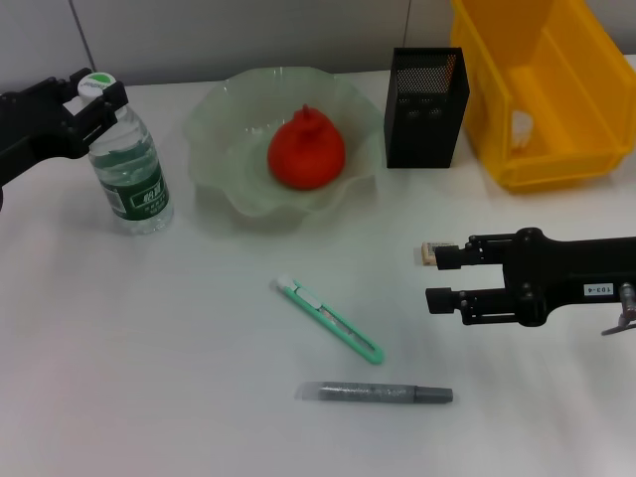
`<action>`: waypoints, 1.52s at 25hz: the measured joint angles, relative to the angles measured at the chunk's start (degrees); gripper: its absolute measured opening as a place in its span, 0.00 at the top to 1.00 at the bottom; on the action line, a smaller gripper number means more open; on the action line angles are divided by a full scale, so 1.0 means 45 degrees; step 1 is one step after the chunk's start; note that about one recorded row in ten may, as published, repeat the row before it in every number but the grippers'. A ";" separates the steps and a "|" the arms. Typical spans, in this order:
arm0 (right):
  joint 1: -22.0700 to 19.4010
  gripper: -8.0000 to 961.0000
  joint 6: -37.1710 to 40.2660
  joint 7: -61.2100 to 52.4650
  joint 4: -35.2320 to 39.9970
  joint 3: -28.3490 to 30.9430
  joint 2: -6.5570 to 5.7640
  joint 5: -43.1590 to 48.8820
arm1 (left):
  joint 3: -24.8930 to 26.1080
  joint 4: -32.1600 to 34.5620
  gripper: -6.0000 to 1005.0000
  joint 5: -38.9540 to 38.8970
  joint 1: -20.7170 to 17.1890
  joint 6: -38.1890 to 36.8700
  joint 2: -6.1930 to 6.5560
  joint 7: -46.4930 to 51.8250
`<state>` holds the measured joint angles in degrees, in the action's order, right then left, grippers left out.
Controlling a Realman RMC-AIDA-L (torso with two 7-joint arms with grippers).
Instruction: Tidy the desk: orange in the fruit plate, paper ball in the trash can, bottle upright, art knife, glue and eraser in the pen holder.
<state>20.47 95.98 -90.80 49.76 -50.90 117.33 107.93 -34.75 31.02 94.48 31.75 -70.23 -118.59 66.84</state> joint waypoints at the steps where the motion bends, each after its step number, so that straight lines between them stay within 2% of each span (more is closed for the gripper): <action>1: 0.0005 0.41 0.0000 0.0001 -0.0002 0.0006 0.0000 0.0001 | -0.0012 -0.0003 0.39 -0.0093 -0.0013 -0.0024 -0.0002 0.0010; 7: -0.0013 0.41 -0.0003 0.0001 -0.0003 0.0049 0.0005 0.0002 | -0.0070 0.0045 0.38 -0.0340 -0.0072 -0.0204 0.0042 0.0032; 15: -0.0034 0.42 -0.0059 0.0145 0.0176 0.0075 0.0129 -0.0057 | 0.0056 0.0406 0.23 -0.0557 -0.0363 -0.0904 0.0075 0.0104; 16: -0.0029 0.42 -0.0062 0.0194 0.0214 0.0070 0.0143 -0.0050 | 0.0065 0.0615 0.21 -0.0768 -0.0581 -0.1157 0.0075 0.0150; 17: -0.0010 0.42 -0.0060 0.0236 0.0247 0.0046 0.0155 -0.0033 | 0.0055 0.1154 0.19 -0.1370 -0.1164 -0.1886 0.0057 0.0242; 18: 0.0010 0.42 -0.0056 0.0305 0.0268 0.0006 0.0160 -0.0013 | 0.0055 0.1154 0.19 -0.1370 -0.1164 -0.1886 0.0057 0.0242; 19: 0.0026 0.42 -0.0038 0.0391 0.0290 -0.0021 0.0161 0.0005 | 0.0053 0.1556 0.19 -0.1827 -0.1829 -0.2693 0.0081 0.0407; 20: 0.0046 0.43 -0.0004 0.0473 0.0299 -0.0029 0.0162 0.0033 | 0.0053 0.1556 0.19 -0.1827 -0.1829 -0.2693 0.0081 0.0407; 25: 0.0104 0.43 0.0085 0.0849 0.0307 0.0025 0.0168 0.0116 | 0.0067 0.2038 0.19 -0.2321 -0.3296 -0.4424 0.0203 0.0703; 29: 0.0114 0.55 0.0136 0.0792 0.0542 0.0041 0.0129 0.0119 | -0.0007 0.1957 0.19 -0.2169 -0.4444 -0.6002 0.0303 0.0722; 33: 0.0113 0.68 0.0304 -0.0220 0.1571 0.0034 0.0074 0.0122 | -0.0084 0.1863 0.19 -0.1276 -0.4800 -0.6737 0.0447 0.0813; 38: 0.0489 0.80 0.0870 -0.2510 0.3858 -0.0078 0.0057 0.0875 | -0.0090 0.1674 0.19 0.0252 -0.4932 -0.7906 0.0568 0.0544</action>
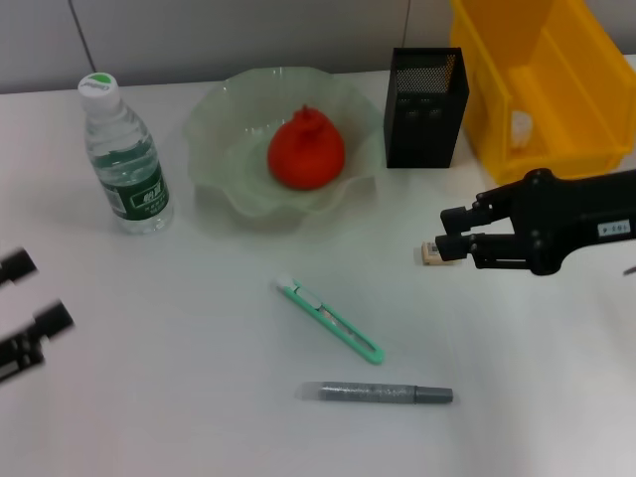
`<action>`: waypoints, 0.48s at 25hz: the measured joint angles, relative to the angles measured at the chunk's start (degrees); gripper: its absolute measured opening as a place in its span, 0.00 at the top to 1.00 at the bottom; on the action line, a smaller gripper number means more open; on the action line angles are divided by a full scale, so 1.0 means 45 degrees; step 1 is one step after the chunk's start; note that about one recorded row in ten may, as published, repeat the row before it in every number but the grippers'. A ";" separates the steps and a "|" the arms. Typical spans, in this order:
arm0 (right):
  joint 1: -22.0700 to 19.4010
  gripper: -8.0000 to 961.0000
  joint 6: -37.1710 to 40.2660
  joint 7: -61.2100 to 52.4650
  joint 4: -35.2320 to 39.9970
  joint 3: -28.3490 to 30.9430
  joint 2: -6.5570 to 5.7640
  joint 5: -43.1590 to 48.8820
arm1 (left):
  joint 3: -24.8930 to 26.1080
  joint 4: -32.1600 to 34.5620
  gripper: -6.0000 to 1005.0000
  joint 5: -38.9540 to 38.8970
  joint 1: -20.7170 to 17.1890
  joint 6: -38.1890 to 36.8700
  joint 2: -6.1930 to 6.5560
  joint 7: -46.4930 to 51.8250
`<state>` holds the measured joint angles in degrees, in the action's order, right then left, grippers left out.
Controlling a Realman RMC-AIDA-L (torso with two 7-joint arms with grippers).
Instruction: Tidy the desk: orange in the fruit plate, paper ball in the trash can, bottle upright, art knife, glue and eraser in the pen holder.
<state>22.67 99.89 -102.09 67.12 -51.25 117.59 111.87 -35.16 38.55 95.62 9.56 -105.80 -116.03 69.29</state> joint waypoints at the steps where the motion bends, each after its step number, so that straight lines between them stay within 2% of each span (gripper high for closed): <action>1: 0.0245 0.78 0.0256 -0.0645 0.0547 -0.0008 0.0000 0.0413 | -0.0001 -0.0002 0.19 0.0382 -0.0019 -0.0231 0.0010 -0.0112; 6: 0.1794 0.65 0.1224 -0.3567 0.2212 -0.0125 0.0073 0.2412 | 0.0000 -0.0078 0.19 0.1538 -0.0176 -0.0525 0.0024 -0.0624; 10: 0.3452 0.46 0.1568 -0.5705 0.2106 -0.1241 -0.0088 0.3855 | 0.0000 -0.0127 0.19 0.2041 -0.0228 -0.0673 -0.0035 -0.1120; 12: 0.4251 0.37 0.1528 -0.6642 0.1985 -0.1922 -0.0059 0.4724 | 0.0000 -0.0132 0.19 0.2385 -0.0244 -0.0759 -0.0070 -0.1409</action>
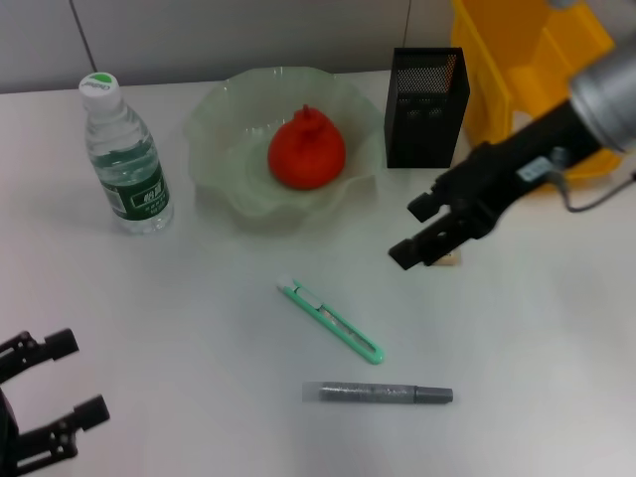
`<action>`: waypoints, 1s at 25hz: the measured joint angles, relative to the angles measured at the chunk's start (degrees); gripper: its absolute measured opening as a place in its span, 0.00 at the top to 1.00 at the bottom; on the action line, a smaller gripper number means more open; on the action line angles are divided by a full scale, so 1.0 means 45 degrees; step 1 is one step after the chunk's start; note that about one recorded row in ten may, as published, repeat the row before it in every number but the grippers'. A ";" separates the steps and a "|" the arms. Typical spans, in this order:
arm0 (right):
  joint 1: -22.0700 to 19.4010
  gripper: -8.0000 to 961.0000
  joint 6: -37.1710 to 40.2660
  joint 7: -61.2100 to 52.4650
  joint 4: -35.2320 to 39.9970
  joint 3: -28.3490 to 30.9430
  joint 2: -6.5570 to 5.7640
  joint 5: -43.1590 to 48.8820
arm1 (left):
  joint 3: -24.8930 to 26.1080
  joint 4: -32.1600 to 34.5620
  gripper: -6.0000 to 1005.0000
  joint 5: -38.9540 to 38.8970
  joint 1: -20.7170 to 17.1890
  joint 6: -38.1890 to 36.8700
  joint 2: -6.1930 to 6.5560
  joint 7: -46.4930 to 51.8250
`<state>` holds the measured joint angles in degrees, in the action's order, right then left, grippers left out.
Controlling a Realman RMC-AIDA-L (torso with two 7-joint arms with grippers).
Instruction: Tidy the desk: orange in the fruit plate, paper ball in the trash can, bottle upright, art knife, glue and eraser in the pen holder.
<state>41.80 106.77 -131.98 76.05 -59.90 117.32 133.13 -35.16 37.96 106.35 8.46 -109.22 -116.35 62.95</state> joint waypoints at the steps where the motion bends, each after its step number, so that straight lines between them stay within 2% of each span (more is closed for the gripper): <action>1: 0.0370 0.33 -0.0042 -0.0454 -0.0032 -0.0318 0.0062 0.0458 | 0.0000 -0.0014 0.19 0.0207 -0.0004 -0.0067 -0.0010 -0.0182; 4: 0.1460 0.21 -0.0146 -0.1804 -0.0280 -0.1420 0.0312 0.1779 | -0.0008 -0.0143 0.19 0.0477 -0.0005 -0.0258 -0.0010 -0.0637; 9: 0.3040 0.21 -0.0866 -0.4122 -0.1640 -0.3100 0.0406 0.2838 | -0.0020 -0.0535 0.19 0.0834 -0.0006 -0.0738 0.0145 -0.1784; 10: 0.3645 0.21 -0.1116 -0.4704 -0.2435 -0.3347 0.0420 0.2936 | -0.0015 -0.0543 0.19 0.1011 -0.0006 -0.0780 0.0192 -0.2001; 11: 0.3645 0.21 -0.1116 -0.4704 -0.2435 -0.3347 0.0420 0.2936 | -0.0015 -0.0543 0.19 0.1011 -0.0006 -0.0780 0.0192 -0.2001; 12: 0.4272 0.21 -0.1388 -0.5083 -0.3399 -0.3458 0.0455 0.2963 | -0.0015 -0.0545 0.19 0.1140 -0.0001 -0.0800 0.0216 -0.2132; 13: 0.4272 0.21 -0.1388 -0.5083 -0.3399 -0.3458 0.0455 0.2963 | -0.0015 -0.0545 0.19 0.1140 -0.0001 -0.0800 0.0216 -0.2132; 16: 0.5050 0.21 -0.1985 -0.5569 -0.4783 -0.3704 0.0496 0.2968 | -0.0056 -0.0545 0.19 0.1448 0.0059 -0.0844 0.0220 -0.2370; 18: 0.5826 0.21 -0.2828 -0.6472 -0.6262 -0.4621 0.0523 0.2970 | -0.0143 -0.0545 0.19 0.1725 0.0119 -0.0853 0.0199 -0.2620; 21: 0.5963 0.21 -0.3066 -0.6680 -0.6496 -0.4930 0.0541 0.2960 | -0.0160 -0.0546 0.19 0.1888 0.0155 -0.0852 0.0181 -0.2783; 22: 0.6161 0.21 -0.3462 -0.7078 -0.6818 -0.5532 0.0566 0.2927 | -0.0160 -0.0545 0.19 0.1928 0.0163 -0.0851 0.0178 -0.2844; 25: 0.6293 0.21 -0.3948 -0.7530 -0.7056 -0.6189 0.0569 0.2789 | -0.0160 -0.0545 0.19 0.1989 0.0168 -0.0853 0.0161 -0.2934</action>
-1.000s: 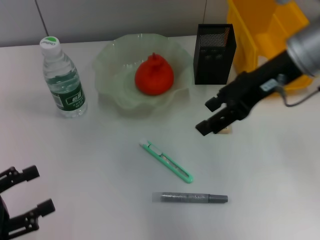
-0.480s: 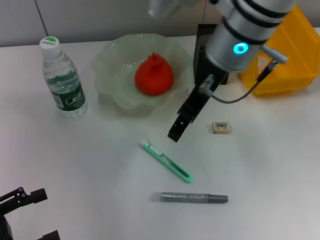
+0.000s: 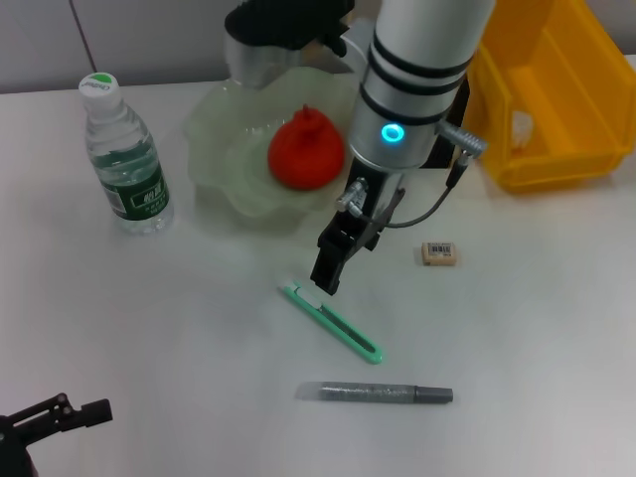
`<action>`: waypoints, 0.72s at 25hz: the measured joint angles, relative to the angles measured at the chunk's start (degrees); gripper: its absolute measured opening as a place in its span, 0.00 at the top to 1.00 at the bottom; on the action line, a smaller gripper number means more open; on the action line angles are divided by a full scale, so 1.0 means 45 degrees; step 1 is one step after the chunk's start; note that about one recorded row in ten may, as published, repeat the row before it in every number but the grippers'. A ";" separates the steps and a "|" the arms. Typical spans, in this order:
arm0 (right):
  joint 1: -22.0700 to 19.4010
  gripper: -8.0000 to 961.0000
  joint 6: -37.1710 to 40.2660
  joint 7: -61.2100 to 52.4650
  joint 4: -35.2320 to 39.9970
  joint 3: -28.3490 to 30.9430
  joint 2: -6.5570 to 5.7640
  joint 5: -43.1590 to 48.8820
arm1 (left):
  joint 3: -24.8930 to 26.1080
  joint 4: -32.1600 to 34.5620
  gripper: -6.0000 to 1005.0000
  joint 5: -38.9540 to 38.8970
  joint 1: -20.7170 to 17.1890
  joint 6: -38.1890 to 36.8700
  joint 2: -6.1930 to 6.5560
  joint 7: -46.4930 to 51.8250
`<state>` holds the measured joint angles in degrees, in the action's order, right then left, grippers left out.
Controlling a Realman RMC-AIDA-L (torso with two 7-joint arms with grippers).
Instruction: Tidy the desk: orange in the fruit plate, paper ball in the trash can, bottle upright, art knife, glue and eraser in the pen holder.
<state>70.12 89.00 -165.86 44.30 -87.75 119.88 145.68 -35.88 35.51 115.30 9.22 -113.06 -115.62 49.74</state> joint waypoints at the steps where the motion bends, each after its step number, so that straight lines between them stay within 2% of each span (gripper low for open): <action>1: 0.0000 0.21 0.0000 0.0000 0.0000 0.0000 0.0000 0.0000 | -0.0003 0.0000 0.19 0.0012 0.0001 0.0000 -0.0012 -0.0005; 10: -0.0001 0.21 -0.0631 -0.0068 -0.1096 -0.0726 0.0000 -0.1148 | -0.0017 -0.0020 0.19 0.0053 0.0101 0.0085 -0.0139 -0.0032; 11: -0.0038 0.21 -0.0644 -0.0086 -0.1176 -0.0867 0.0000 -0.1203 | -0.0017 -0.0020 0.19 0.0061 0.0248 0.0120 -0.0223 -0.0035; 18: -0.0199 0.21 -0.1329 -0.0310 -0.1279 -0.1951 0.0001 -0.1870 | -0.0017 -0.0049 0.19 0.0063 0.0378 0.0291 -0.0361 -0.0156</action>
<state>69.22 83.02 -167.26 38.54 -96.53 119.89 137.26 -35.95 35.28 115.58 10.92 -111.75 -117.25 49.04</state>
